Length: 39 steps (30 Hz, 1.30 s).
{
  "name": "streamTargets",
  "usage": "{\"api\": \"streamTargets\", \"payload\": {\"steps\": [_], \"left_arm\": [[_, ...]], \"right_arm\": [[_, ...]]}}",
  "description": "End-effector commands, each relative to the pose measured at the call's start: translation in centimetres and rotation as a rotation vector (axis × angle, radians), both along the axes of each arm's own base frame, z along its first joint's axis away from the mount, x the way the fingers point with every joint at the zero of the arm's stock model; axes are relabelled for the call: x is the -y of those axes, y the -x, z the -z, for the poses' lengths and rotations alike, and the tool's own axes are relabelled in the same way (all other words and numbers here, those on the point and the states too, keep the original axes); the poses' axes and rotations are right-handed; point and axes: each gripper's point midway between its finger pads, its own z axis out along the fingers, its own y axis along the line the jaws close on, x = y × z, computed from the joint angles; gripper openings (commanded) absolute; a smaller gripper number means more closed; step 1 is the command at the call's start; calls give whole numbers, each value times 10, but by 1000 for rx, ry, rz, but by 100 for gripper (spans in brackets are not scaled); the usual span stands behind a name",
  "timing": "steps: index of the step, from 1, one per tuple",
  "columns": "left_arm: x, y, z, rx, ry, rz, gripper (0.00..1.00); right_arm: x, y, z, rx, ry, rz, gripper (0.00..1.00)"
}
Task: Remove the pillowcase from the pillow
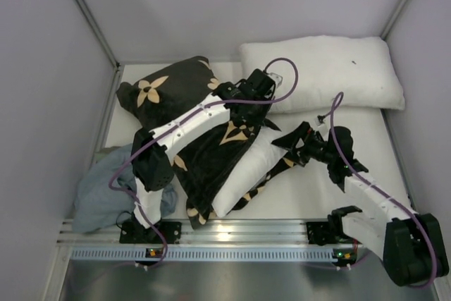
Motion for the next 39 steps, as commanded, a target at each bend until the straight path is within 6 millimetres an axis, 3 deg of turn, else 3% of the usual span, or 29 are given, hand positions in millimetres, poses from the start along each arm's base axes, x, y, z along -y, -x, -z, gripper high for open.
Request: {"api": "streamTargets", "payload": {"steps": [1,2,3,6,7,10,13,15,16,17,18,19,20,21,22,23,24,25,27,28,32,34,35,36,38,39], "left_arm": [[0,-5,-61,100,136,-23,0],[-1,-5,-66,107,142,-24,0],[-1,-4,-70,112,150,-22,0],[0,-1,-74,110,164,-10,0],[1,-1,-74,111,169,-5,0],[0,-3,-69,110,158,-14,0],[-19,-21,-59,155,93,-108,0],[-40,-36,-43,145,49,-192,0],[-63,-52,-36,124,47,-284,0],[-81,-55,-17,85,22,-338,0],[-99,-62,-16,81,35,-394,0],[-130,-75,-12,71,47,-495,0],[-147,-78,-10,74,55,-549,0],[-181,-81,-8,88,70,-630,0],[-198,-83,-9,103,81,-685,0],[-215,-83,-12,120,89,-733,0],[-244,-80,-18,144,92,-805,0],[-258,-80,-21,158,95,-852,0],[-293,-74,-29,190,107,-943,0],[-300,-72,-31,198,122,-957,0],[-290,-60,-29,153,197,-885,0],[-260,-50,-27,69,286,-749,3],[-245,-45,-27,30,323,-682,25],[-220,-34,-30,-20,375,-575,35],[-198,-20,-41,-21,402,-477,68],[-174,-5,-46,-21,405,-395,72]], "right_arm": [[-10,-22,-17,88,-52,-4,100],[-17,-24,-23,121,-80,-20,99],[-21,-26,-16,102,-79,-24,99],[-44,-27,-18,123,-83,-76,99],[-51,-31,-26,150,-85,-79,97],[-74,-27,-36,184,-103,-131,75],[-76,-23,-43,192,-123,-134,5],[-70,-20,-53,229,-98,-126,0],[-64,-20,-48,203,-70,-114,0],[-59,-20,-52,230,-47,-105,0],[-50,-18,-69,279,-44,-76,0],[-32,-24,-67,239,-5,-20,0],[-20,-26,-73,268,29,6,0],[-5,-27,-97,332,36,49,0],[20,-36,-103,343,64,122,0],[33,-32,-105,339,99,141,0],[41,-29,-114,354,88,125,0],[74,-39,-124,356,97,214,0],[91,-39,-134,346,78,239,0],[98,-43,-133,332,84,265,0],[98,-60,-112,244,40,261,0],[91,-66,-110,251,33,220,0],[91,-71,-103,232,41,217,0],[94,-78,-104,239,65,242,0],[100,-86,-91,201,140,289,0],[100,-91,-96,217,163,298,0]]}}
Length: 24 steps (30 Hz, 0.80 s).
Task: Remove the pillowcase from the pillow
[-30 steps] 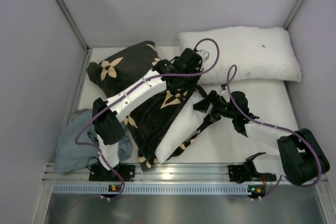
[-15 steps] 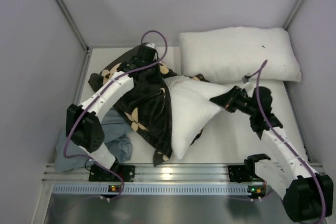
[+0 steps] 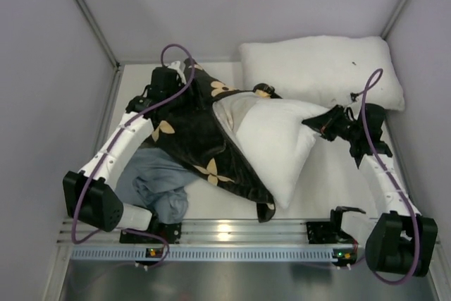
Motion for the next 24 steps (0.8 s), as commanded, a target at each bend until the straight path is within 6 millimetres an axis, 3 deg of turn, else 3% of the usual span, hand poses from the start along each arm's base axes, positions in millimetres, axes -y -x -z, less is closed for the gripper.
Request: {"api": "streamTargets", "payload": {"steps": [1,2,3,4,5,6,7,10,12,14,15,16,18,19,20,22,24], "left_arm": [[43,37,-14,47,-19,213,75],[53,44,-23,67,-30,237,78],[75,63,-31,87,-33,304,85],[83,70,-35,98,-40,317,85],[91,80,-39,106,-30,343,86],[104,95,-39,100,-22,373,86],[108,103,-37,93,-21,382,87],[116,133,-23,70,-31,413,87],[116,156,-15,57,-21,454,87],[115,173,-17,63,5,481,89],[111,180,-9,43,2,488,97],[111,184,-7,41,5,500,98],[108,192,0,22,10,513,99],[109,194,3,16,11,522,99],[113,197,9,2,7,539,99],[124,201,17,-15,20,566,99],[142,210,32,-40,9,616,99]], "right_arm": [[12,-35,-37,158,156,99,0],[8,-42,-28,130,173,91,0],[3,-51,-37,152,189,77,1],[-12,-53,-39,177,207,21,31],[-23,-60,-29,154,216,-21,52],[-33,-65,-40,190,241,-57,74],[-36,-67,-31,147,262,-70,79],[-33,-66,-37,178,318,-44,91],[-28,-60,-28,172,345,-24,99],[-25,-45,-28,186,368,-43,99],[-25,-36,-19,172,376,-59,99],[-25,-27,-23,187,377,-68,100],[-30,-4,-6,138,365,-117,99],[-31,7,-10,162,356,-122,100],[-33,19,5,128,347,-140,100],[-41,39,2,146,323,-168,99],[-39,50,11,118,327,-162,99]]}}
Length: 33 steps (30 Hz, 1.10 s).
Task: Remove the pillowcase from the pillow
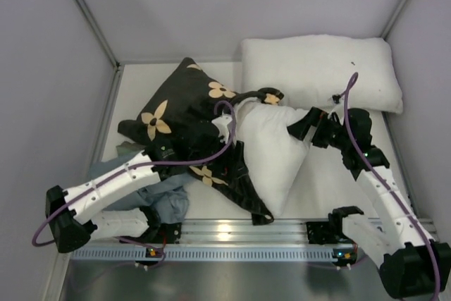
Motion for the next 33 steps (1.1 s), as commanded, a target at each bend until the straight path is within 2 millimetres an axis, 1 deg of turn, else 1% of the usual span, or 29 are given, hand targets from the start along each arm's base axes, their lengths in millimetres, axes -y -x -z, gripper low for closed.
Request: {"api": "streamTargets", "payload": {"steps": [1,2,4,5,6,7,8,10,11,12,13,15,16,17,18,19,20,21,22,23,24,25,26,27,28,29,30,32,33], "left_arm": [[33,12,19,-27,15,70,99],[46,19,31,-35,-9,99,99],[55,19,45,-20,-54,85,99],[62,25,57,-16,-95,96,99],[60,17,62,23,-131,50,99],[60,17,68,31,-151,38,99],[60,21,73,29,-163,31,99],[55,22,80,39,-186,8,99],[54,27,81,34,-183,11,99],[48,31,88,19,-194,-4,99],[44,34,90,23,-197,-9,99],[38,36,98,10,-208,-37,98],[30,36,107,8,-234,-55,97],[24,32,111,22,-258,-81,93],[19,30,114,25,-277,-103,88],[10,28,120,31,-319,-122,80],[5,24,122,46,-341,-139,60],[-2,14,121,93,-372,-181,48],[-9,9,119,118,-398,-205,32],[-13,1,115,139,-421,-225,18],[-16,-7,110,174,-440,-225,1],[-20,-18,103,188,-439,-253,0],[-18,-28,89,213,-427,-257,0],[-17,-35,81,214,-406,-260,0],[-22,-49,69,220,-384,-292,0],[-18,-59,52,247,-350,-289,0],[-19,-65,44,255,-333,-290,0],[-26,-82,28,258,-300,-300,0],[-24,-89,17,263,-268,-300,0]], "right_arm": [[-7,31,10,-39,2,-54,100],[-3,29,12,-40,20,-27,100],[1,26,15,-62,34,-7,99],[1,23,13,-66,35,-4,100],[1,20,13,-79,30,-1,99],[-1,17,17,-104,27,-4,99],[-2,14,11,-101,18,-10,99],[-2,8,14,-127,16,-10,100],[-1,3,9,-117,17,-10,100],[1,0,9,-118,18,0,99],[2,-3,11,-130,14,-2,100],[5,-8,6,-122,11,1,100],[5,-11,8,-132,11,-5,99],[4,-12,3,-121,5,-13,99],[5,-14,3,-125,2,-15,100],[5,-14,2,-125,-3,-19,99],[4,-13,0,-123,-12,-29,99],[3,-12,-1,-120,-13,-32,99],[3,-10,-4,-108,-13,-33,100],[4,-9,-3,-108,-10,-28,99],[6,-8,-2,-106,-2,-21,99],[8,-5,-1,-113,6,-14,99],[9,-4,-1,-115,9,-9,99],[9,-2,-1,-115,10,-10,99],[9,0,-1,-118,10,-11,99],[10,2,0,-120,11,-12,100],[11,3,0,-117,17,-11,100],[13,6,0,-120,31,-5,99],[14,7,0,-111,43,-10,99]]}}
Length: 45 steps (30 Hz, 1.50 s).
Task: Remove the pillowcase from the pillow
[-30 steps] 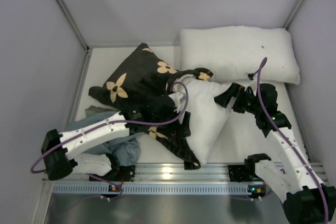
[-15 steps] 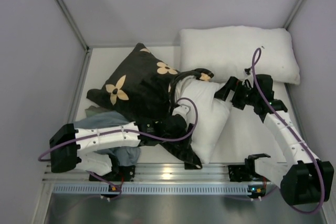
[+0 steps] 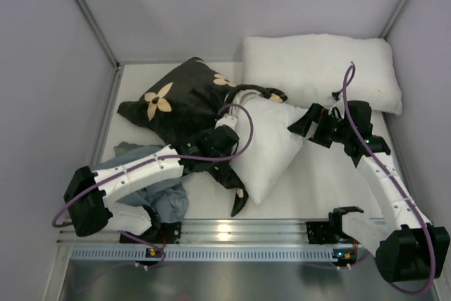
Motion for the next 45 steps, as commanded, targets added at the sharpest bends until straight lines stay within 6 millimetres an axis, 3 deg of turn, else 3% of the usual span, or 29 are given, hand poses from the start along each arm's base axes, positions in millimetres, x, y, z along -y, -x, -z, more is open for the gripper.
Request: {"api": "streamTargets", "payload": {"steps": [1,3,6,10,15,20,30,34,37,39,40,41,42,44,45], "left_arm": [[-9,-51,-60,135,93,-31,0],[-5,-61,-73,147,123,-7,0],[1,-74,-73,129,140,15,0],[20,-92,-78,110,198,49,0],[52,-98,-89,75,272,122,0],[64,-100,-101,82,316,159,0],[70,-88,-110,55,369,197,0],[72,-79,-119,46,404,223,0],[73,-71,-132,49,441,248,0],[74,-64,-142,51,471,273,0],[73,-63,-144,55,473,279,0],[71,-62,-142,56,466,275,0],[67,-62,-142,68,459,264,0],[60,-63,-128,65,423,244,0],[55,-65,-121,70,398,220,0]], "right_arm": [[4,6,-19,59,31,-14,99],[-11,16,-31,77,-58,-104,100],[-30,30,-41,49,-185,-195,100],[-22,34,-34,75,-151,-137,100],[-51,61,-12,-17,-257,-237,99],[-74,74,2,-65,-283,-272,100],[-105,69,8,-44,-320,-315,100],[-120,63,24,-69,-294,-315,98],[-123,58,41,-80,-254,-278,86],[-122,55,48,-77,-237,-253,63],[-120,52,48,-60,-236,-234,48],[-119,49,47,-50,-229,-221,14],[-117,46,36,-17,-230,-209,3],[-110,41,26,27,-196,-174,0],[-106,34,-2,102,-200,-146,0]]}}
